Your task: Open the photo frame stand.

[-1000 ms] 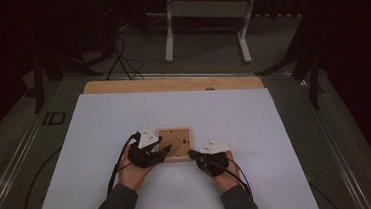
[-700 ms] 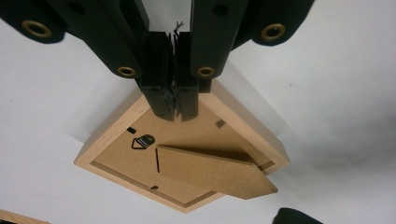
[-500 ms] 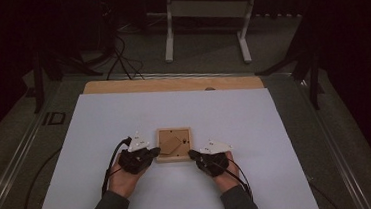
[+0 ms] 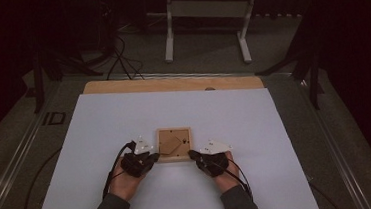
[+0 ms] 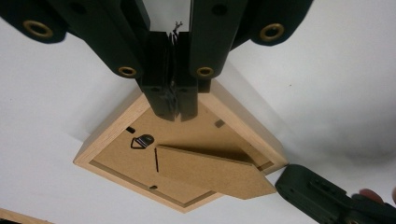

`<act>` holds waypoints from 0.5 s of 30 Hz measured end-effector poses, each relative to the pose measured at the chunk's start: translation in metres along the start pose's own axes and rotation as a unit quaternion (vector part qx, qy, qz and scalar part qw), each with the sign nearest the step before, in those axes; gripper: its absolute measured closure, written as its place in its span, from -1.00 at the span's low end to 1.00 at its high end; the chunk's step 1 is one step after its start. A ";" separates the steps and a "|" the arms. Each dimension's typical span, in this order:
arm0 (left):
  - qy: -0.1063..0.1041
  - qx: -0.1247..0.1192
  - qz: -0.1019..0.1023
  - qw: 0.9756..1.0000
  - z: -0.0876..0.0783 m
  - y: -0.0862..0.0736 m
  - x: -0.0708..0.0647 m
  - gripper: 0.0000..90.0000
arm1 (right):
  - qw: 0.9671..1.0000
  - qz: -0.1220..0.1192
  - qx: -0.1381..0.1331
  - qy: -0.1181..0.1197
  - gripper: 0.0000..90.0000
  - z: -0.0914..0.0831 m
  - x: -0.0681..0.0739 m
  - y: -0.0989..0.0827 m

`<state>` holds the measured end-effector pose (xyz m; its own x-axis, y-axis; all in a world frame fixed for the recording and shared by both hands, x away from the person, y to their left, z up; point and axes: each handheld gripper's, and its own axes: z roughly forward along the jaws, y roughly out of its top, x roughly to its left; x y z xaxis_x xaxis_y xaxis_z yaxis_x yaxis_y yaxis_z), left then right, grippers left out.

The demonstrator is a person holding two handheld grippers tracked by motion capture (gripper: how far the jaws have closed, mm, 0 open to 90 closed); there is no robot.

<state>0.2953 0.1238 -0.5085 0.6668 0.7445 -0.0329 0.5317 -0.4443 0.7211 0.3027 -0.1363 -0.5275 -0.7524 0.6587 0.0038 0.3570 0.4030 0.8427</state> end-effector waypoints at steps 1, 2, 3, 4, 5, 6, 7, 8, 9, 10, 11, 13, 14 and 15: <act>0.000 -0.001 -0.001 1.000 0.001 0.000 0.000 0.99 | 1.000 0.000 0.000 0.000 0.95 0.000 0.000 0.000; 0.000 -0.001 -0.001 1.000 0.001 0.001 0.000 0.99 | 1.000 -0.001 0.000 0.000 0.95 0.000 0.000 0.000; 0.002 -0.001 -0.001 1.000 0.001 0.001 0.000 0.99 | 1.000 -0.001 0.000 0.000 0.95 0.000 0.000 0.000; 0.003 0.000 -0.001 1.000 0.002 0.002 0.000 0.99 | 1.000 -0.001 0.000 0.000 0.95 0.000 0.000 0.000; 0.002 -0.001 0.000 1.000 0.002 0.002 0.000 0.99 | 1.000 -0.001 0.000 0.000 0.95 0.000 0.000 0.000; 0.002 -0.002 0.001 1.000 0.002 0.002 -0.001 0.99 | 1.000 -0.001 0.000 0.000 0.95 0.000 0.000 0.000; 0.002 -0.002 0.002 1.000 0.002 0.003 -0.001 0.99 | 1.000 -0.001 0.000 0.000 0.95 0.000 0.000 0.000; 0.002 -0.005 -0.001 1.000 0.002 0.004 -0.002 0.99 | 1.000 -0.001 0.000 0.000 0.95 0.000 0.000 0.000; 0.002 -0.006 -0.002 1.000 0.002 0.005 -0.002 0.99 | 1.000 -0.001 0.000 0.000 0.95 0.000 0.000 0.000; 0.000 -0.009 -0.003 1.000 0.001 0.005 -0.002 0.99 | 1.000 -0.001 0.000 0.000 0.95 0.000 0.000 0.000; -0.003 -0.012 -0.006 1.000 0.001 0.006 -0.002 0.99 | 1.000 -0.001 0.000 0.000 0.95 0.000 0.000 0.000; -0.004 -0.020 -0.011 1.000 0.001 0.009 -0.003 0.99 | 1.000 -0.001 0.000 0.000 0.95 0.000 0.000 0.000; -0.006 -0.023 -0.012 1.000 0.000 0.011 -0.003 0.99 | 1.000 -0.001 0.000 0.000 0.95 0.000 0.000 0.000; -0.007 -0.027 -0.013 1.000 0.000 0.013 -0.003 0.99 | 1.000 -0.001 0.000 0.000 0.95 0.000 0.000 0.000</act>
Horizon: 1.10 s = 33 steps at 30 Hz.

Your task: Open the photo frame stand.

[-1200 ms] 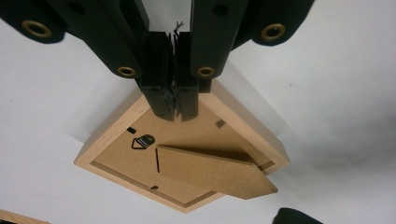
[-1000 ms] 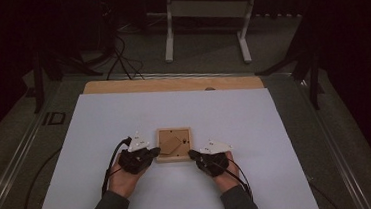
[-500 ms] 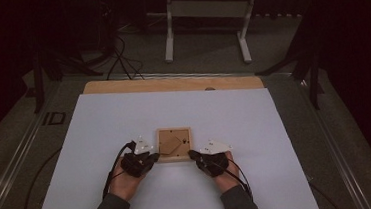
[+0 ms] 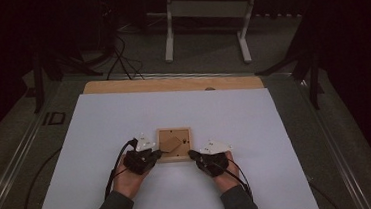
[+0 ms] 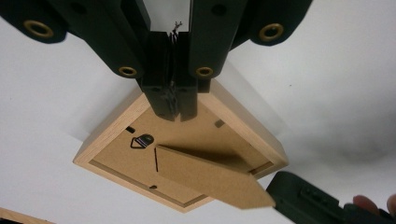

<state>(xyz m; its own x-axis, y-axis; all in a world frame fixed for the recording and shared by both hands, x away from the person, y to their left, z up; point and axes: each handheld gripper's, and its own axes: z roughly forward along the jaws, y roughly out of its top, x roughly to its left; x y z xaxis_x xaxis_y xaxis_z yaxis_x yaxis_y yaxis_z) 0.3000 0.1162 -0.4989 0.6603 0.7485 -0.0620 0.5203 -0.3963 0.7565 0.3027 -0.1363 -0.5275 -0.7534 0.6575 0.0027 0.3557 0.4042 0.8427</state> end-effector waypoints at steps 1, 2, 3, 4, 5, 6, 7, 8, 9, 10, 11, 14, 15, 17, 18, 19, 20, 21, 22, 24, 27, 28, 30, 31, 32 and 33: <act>-0.001 -0.005 -0.002 1.000 -0.001 0.002 0.000 0.99 | 1.000 0.000 0.000 0.000 0.95 0.000 0.000 0.000; 0.000 -0.009 -0.002 1.000 -0.001 0.005 -0.001 0.99 | 1.000 0.000 0.000 0.000 0.95 0.000 0.000 0.000; 0.000 -0.012 0.000 1.000 -0.002 0.008 -0.001 0.99 | 1.000 0.000 0.000 0.000 0.95 0.000 0.000 0.000; 0.000 -0.014 0.001 1.000 -0.002 0.012 -0.002 0.99 | 1.000 0.000 0.000 0.000 0.95 0.000 0.000 0.000; 0.002 -0.014 0.003 1.000 -0.002 0.013 -0.002 0.99 | 1.000 0.000 0.000 0.000 0.95 0.000 0.000 0.000; 0.002 -0.014 0.004 1.000 -0.001 0.015 -0.003 0.99 | 1.000 0.000 0.000 0.000 0.95 0.000 0.000 0.000; 0.003 -0.011 0.005 1.000 -0.001 0.017 -0.004 0.99 | 1.000 0.000 0.000 0.000 0.95 0.000 0.000 0.000; 0.004 -0.010 0.005 1.000 0.000 0.018 -0.004 0.99 | 1.000 -0.001 0.000 0.000 0.95 0.000 0.000 0.000; 0.002 -0.007 0.004 1.000 0.001 0.018 -0.003 0.99 | 1.000 -0.001 0.000 0.000 0.95 0.000 0.000 0.000; 0.001 -0.003 0.002 1.000 0.002 0.018 -0.003 0.99 | 1.000 -0.001 0.000 0.000 0.95 0.000 0.000 0.000; 0.000 -0.001 0.002 1.000 0.003 0.018 -0.003 0.97 | 1.000 -0.001 0.000 0.000 0.95 0.000 0.000 0.000; -0.005 0.004 0.003 1.000 0.004 0.018 -0.004 0.84 | 1.000 -0.001 0.000 0.000 0.95 0.000 0.000 0.000; -0.005 0.005 0.005 1.000 0.005 0.018 -0.005 0.83 | 1.000 -0.001 0.000 0.000 0.95 0.000 0.000 0.000; -0.008 0.007 0.003 1.000 0.005 0.018 -0.005 0.77 | 1.000 -0.001 0.000 -0.001 0.95 0.000 0.000 0.000; -0.006 0.008 0.002 1.000 0.006 0.019 -0.005 0.74 | 1.000 -0.002 0.000 -0.001 0.95 0.000 0.000 0.000; -0.008 0.008 -0.003 1.000 0.006 0.019 -0.004 0.70 | 1.000 -0.002 0.000 -0.001 0.95 0.000 0.000 0.000; -0.011 0.009 -0.010 1.000 0.007 0.019 -0.004 0.66 | 1.000 -0.002 0.000 -0.001 0.95 0.000 0.000 0.000; -0.015 0.010 -0.018 1.000 0.008 0.019 -0.003 0.60 | 1.000 -0.002 0.000 -0.001 0.95 0.000 0.000 0.000; -0.020 0.009 -0.023 1.000 0.009 0.019 -0.002 0.53 | 1.000 -0.003 0.000 -0.001 0.95 0.000 0.000 0.000; -0.029 0.012 -0.030 0.999 0.011 0.020 -0.002 0.43 | 1.000 -0.003 0.000 -0.001 0.95 0.000 0.000 0.000; -0.034 0.012 -0.039 0.999 0.013 0.021 -0.002 0.36 | 1.000 -0.002 0.000 -0.001 0.95 0.000 0.000 0.000; -0.036 0.013 -0.043 0.998 0.014 0.022 -0.002 0.34 | 1.000 -0.003 0.000 -0.001 0.95 0.000 0.000 0.000; -0.039 0.014 -0.054 0.998 0.016 0.024 -0.001 0.30 | 1.000 -0.003 0.000 -0.002 0.95 0.000 0.000 0.000; -0.042 0.016 -0.058 0.997 0.018 0.025 -0.001 0.29 | 1.000 -0.002 0.000 -0.002 0.95 0.000 0.001 0.000; -0.043 0.017 -0.064 0.997 0.019 0.025 -0.001 0.27 | 1.000 -0.003 -0.001 -0.002 0.95 0.000 0.000 0.000; -0.046 0.019 -0.068 0.996 0.021 0.026 0.000 0.25 | 1.000 -0.003 0.000 -0.002 0.95 0.000 0.000 0.000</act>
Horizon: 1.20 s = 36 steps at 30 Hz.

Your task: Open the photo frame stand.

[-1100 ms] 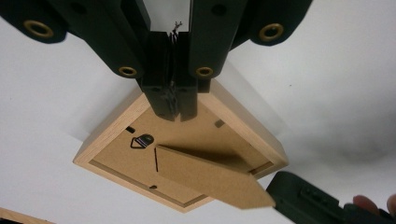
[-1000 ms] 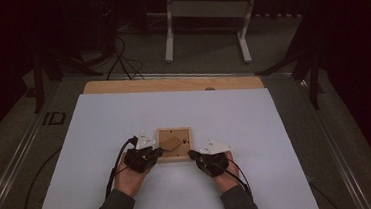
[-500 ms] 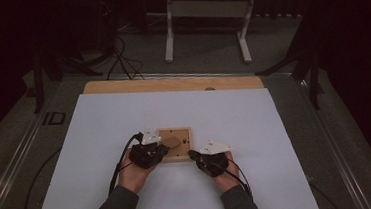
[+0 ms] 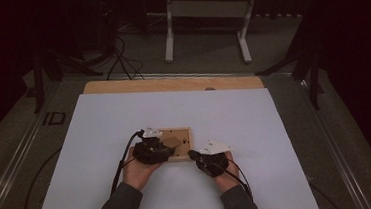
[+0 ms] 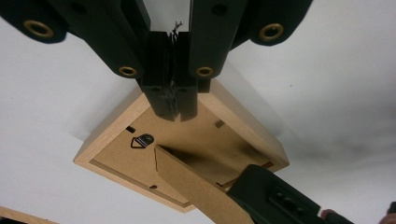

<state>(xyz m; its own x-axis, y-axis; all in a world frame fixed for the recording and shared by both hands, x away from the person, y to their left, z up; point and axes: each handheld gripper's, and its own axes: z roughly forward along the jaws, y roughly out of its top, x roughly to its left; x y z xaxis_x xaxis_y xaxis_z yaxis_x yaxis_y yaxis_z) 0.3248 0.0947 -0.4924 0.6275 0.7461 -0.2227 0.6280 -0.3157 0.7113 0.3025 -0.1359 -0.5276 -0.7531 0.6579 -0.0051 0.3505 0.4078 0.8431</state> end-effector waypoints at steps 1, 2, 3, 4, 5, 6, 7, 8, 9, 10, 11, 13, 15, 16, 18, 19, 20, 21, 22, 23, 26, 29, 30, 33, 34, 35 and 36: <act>-0.001 0.004 -0.002 1.000 0.001 0.001 0.000 0.23 | 1.000 0.000 0.000 0.000 0.95 0.000 0.000 0.000; 0.001 0.009 -0.002 1.000 0.003 0.002 0.000 0.21 | 1.000 0.000 0.000 0.000 0.95 0.000 0.000 0.000; 0.004 0.012 -0.002 1.000 0.004 0.003 -0.001 0.19 | 1.000 0.000 0.000 0.001 0.95 0.000 0.000 0.000; 0.005 0.012 -0.006 1.000 0.005 0.004 -0.001 0.18 | 1.000 0.000 0.000 0.001 0.95 0.000 0.000 0.000; 0.004 0.011 -0.012 1.000 0.006 0.005 -0.001 0.16 | 1.000 0.000 0.000 0.001 0.95 0.000 0.000 0.000; 0.004 0.010 -0.017 1.000 0.006 0.006 -0.001 0.16 | 1.000 -0.001 0.000 0.001 0.95 0.000 0.000 0.000; 0.004 0.009 -0.023 1.000 0.007 0.006 0.000 0.14 | 1.000 -0.002 0.000 0.000 0.95 0.000 0.000 0.000; 0.004 0.010 -0.028 1.000 0.008 0.007 0.001 0.14 | 1.000 -0.002 -0.001 0.000 0.95 0.000 0.000 0.000; 0.003 0.009 -0.036 0.999 0.009 0.007 0.002 0.13 | 1.000 -0.002 -0.001 0.000 0.95 0.000 0.000 0.000; 0.000 0.009 -0.040 0.999 0.010 0.008 0.003 0.12 | 1.000 -0.002 0.000 0.000 0.95 0.000 0.000 0.000; -0.004 0.009 -0.046 0.999 0.011 0.008 0.004 0.12 | 1.000 -0.002 0.000 0.000 0.94 0.000 0.000 0.000; -0.010 0.010 -0.053 0.998 0.011 0.008 0.007 0.12 | 1.000 -0.001 0.000 0.001 0.93 0.000 0.000 0.000; -0.014 0.008 -0.060 0.998 0.011 0.008 0.008 0.12 | 1.000 -0.002 0.000 0.001 0.93 0.000 0.000 0.000; -0.014 0.007 -0.063 0.998 0.011 0.008 0.009 0.12 | 1.000 -0.002 0.000 0.001 0.93 0.000 0.000 0.000; -0.014 0.005 -0.073 0.997 0.012 0.008 0.010 0.12 | 1.000 -0.002 0.000 0.001 0.93 0.000 0.000 0.000; -0.015 0.003 -0.079 0.997 0.012 0.009 0.011 0.12 | 1.000 -0.001 0.000 0.001 0.93 0.000 0.000 0.000; -0.015 0.003 -0.081 0.997 0.012 0.009 0.011 0.12 | 1.000 -0.002 0.000 0.001 0.93 0.000 0.000 0.000; -0.014 0.003 -0.083 0.996 0.013 0.009 0.012 0.12 | 1.000 -0.001 0.000 0.001 0.93 0.000 0.000 0.000; -0.014 0.002 -0.086 0.996 0.013 0.009 0.012 0.13 | 1.000 -0.001 0.000 0.001 0.93 0.000 0.000 0.000; -0.015 0.003 -0.088 0.996 0.014 0.009 0.012 0.15 | 1.000 -0.002 0.000 0.001 0.93 0.000 0.000 0.000; -0.018 0.005 -0.091 0.996 0.014 0.009 0.012 0.19 | 1.000 -0.002 0.000 0.001 0.93 0.000 0.000 0.000; -0.019 0.004 -0.093 0.996 0.014 0.009 0.013 0.18 | 1.000 -0.002 0.000 0.001 0.93 0.000 0.000 0.000; -0.018 0.002 -0.095 0.995 0.014 0.009 0.013 0.14 | 1.000 -0.002 0.000 0.002 0.93 0.000 0.000 0.000; -0.023 0.000 -0.099 0.995 0.013 0.009 0.014 0.08 | 1.000 -0.002 0.000 0.001 0.93 0.000 0.000 0.000; -0.020 -0.002 -0.099 0.995 0.013 0.009 0.014 0.07 | 1.000 -0.002 0.000 0.001 0.92 0.000 0.000 0.000; -0.021 -0.004 -0.102 0.995 0.012 0.010 0.015 0.06 | 1.000 -0.002 0.000 0.001 0.92 0.000 0.000 0.000; -0.024 -0.008 -0.106 0.994 0.011 0.010 0.016 0.06 | 1.000 -0.002 0.000 0.002 0.92 0.000 0.000 0.000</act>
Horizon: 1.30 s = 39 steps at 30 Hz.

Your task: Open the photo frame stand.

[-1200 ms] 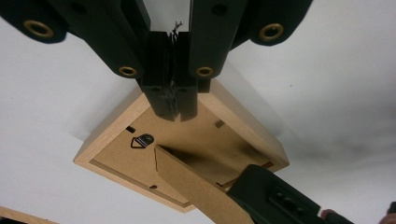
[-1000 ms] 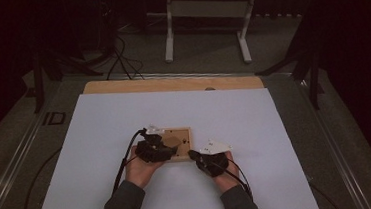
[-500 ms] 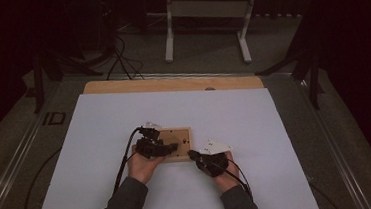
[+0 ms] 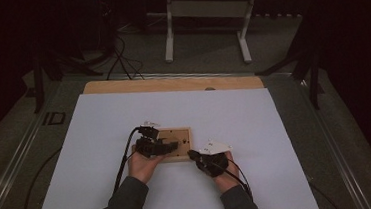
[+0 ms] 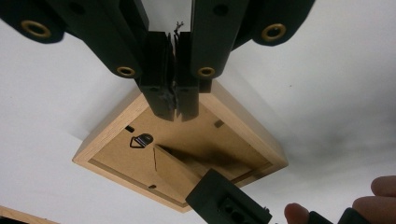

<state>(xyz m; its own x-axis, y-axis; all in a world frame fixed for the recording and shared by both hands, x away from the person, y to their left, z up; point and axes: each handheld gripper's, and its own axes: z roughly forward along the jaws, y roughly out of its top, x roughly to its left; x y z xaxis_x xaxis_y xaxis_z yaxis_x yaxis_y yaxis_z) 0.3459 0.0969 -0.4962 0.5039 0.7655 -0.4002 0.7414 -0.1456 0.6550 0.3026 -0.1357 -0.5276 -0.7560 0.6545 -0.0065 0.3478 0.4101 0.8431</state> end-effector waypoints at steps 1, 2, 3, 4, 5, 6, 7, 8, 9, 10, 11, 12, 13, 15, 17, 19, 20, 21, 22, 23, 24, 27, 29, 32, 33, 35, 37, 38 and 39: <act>-0.002 -0.003 -0.005 1.000 -0.001 0.001 0.001 0.06 | 1.000 0.000 0.000 0.000 0.92 0.000 0.000 0.000; -0.001 -0.003 -0.006 1.000 -0.001 0.001 0.001 0.06 | 1.000 0.001 0.000 0.000 0.92 0.000 0.000 0.000; 0.000 -0.001 -0.005 1.000 -0.001 0.001 0.001 0.09 | 1.000 0.001 -0.001 0.000 0.92 0.000 0.000 0.000; 0.002 0.002 -0.004 1.000 0.000 0.001 0.001 0.12 | 1.000 0.001 -0.001 0.000 0.92 0.000 0.000 0.000; 0.003 0.005 -0.003 1.000 0.000 0.001 0.001 0.13 | 1.000 0.001 -0.001 0.000 0.92 0.000 0.000 0.000; 0.005 0.007 -0.002 1.000 0.001 0.000 0.001 0.14 | 1.000 0.001 -0.001 0.000 0.91 0.000 0.000 0.000; 0.007 0.008 -0.003 1.000 0.001 0.000 0.001 0.15 | 1.000 0.001 -0.001 0.000 0.91 0.000 0.000 0.000; 0.008 0.009 -0.004 1.000 0.001 0.001 0.001 0.16 | 1.000 0.001 -0.001 0.000 0.91 0.000 0.000 0.000; 0.009 0.010 -0.005 1.000 0.001 0.001 0.001 0.17 | 1.000 0.001 -0.001 0.000 0.91 0.000 0.000 0.000; 0.009 0.011 -0.006 1.000 0.001 0.001 0.002 0.19 | 1.000 0.001 -0.001 0.000 0.91 0.000 0.000 0.000; 0.009 0.012 -0.007 1.000 0.002 0.001 0.002 0.19 | 1.000 0.001 -0.001 0.000 0.91 0.000 0.000 0.000; 0.009 0.013 -0.007 1.000 0.002 0.001 0.002 0.20 | 1.000 0.001 -0.001 0.000 0.91 0.000 0.000 0.000; 0.008 0.013 -0.008 1.000 0.001 0.001 0.002 0.20 | 1.000 0.001 -0.001 0.000 0.91 0.000 0.000 0.000; 0.005 0.011 -0.008 1.000 0.001 0.001 0.002 0.19 | 1.000 0.001 -0.001 0.001 0.91 0.000 0.000 0.000; 0.003 0.012 -0.010 1.000 0.002 0.001 0.002 0.16 | 1.000 0.000 -0.001 0.000 0.91 0.000 0.000 0.000; 0.003 0.016 -0.010 1.000 0.003 0.001 0.002 0.14 | 1.000 0.000 -0.001 0.000 0.91 0.000 0.000 0.000; 0.004 0.017 -0.010 1.000 0.003 0.001 0.002 0.14 | 1.000 0.001 -0.001 0.000 0.91 0.000 0.000 0.000; 0.006 0.016 -0.010 1.000 0.002 0.001 0.002 0.16 | 1.000 0.000 -0.001 0.000 0.91 0.000 0.000 0.000; 0.008 0.015 -0.009 1.000 0.002 0.001 0.002 0.18 | 1.000 0.001 -0.001 0.000 0.91 0.000 0.000 0.000; 0.010 0.017 -0.009 1.000 0.002 0.001 0.002 0.19 | 1.000 0.000 -0.001 0.001 0.90 0.000 0.000 0.000; 0.011 0.017 -0.008 1.000 0.003 0.001 0.002 0.20 | 1.000 0.000 -0.001 0.001 0.90 0.000 0.000 0.000; 0.005 0.019 -0.010 1.000 0.002 0.001 0.002 0.19 | 1.000 0.000 -0.001 0.001 0.90 0.000 0.000 0.000; 0.001 0.021 -0.011 1.000 0.003 0.001 0.003 0.15 | 1.000 -0.001 -0.001 0.001 0.90 0.000 0.000 0.000; 0.001 0.027 -0.010 1.000 0.004 0.000 0.003 0.13 | 1.000 -0.001 -0.001 0.001 0.90 0.000 0.000 0.000; -0.001 0.028 -0.010 1.000 0.004 0.000 0.003 0.15 | 1.000 -0.001 -0.001 0.000 0.90 0.000 0.000 0.000; 0.003 0.028 -0.010 1.000 0.004 0.000 0.002 0.18 | 1.000 -0.001 -0.001 0.001 0.90 0.000 0.000 0.000; 0.004 0.029 -0.010 1.000 0.004 0.000 0.003 0.19 | 1.000 -0.001 -0.001 0.001 0.90 0.000 0.000 0.000; 0.005 0.031 -0.009 0.999 0.004 0.000 0.003 0.20 | 1.000 -0.001 -0.001 0.001 0.90 0.000 0.000 0.000; 0.007 0.032 -0.007 0.999 0.004 0.000 0.002 0.20 | 1.000 0.000 -0.001 0.001 0.90 0.000 0.000 0.000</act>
<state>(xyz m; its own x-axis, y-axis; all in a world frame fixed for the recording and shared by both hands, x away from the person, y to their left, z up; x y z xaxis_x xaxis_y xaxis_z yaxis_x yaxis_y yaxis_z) 0.3491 0.0961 -0.4998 0.4874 0.7763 -0.3997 0.7758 -0.1749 0.6063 0.3025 -0.1356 -0.5278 -0.7572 0.6532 -0.0065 0.3459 0.4093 0.8443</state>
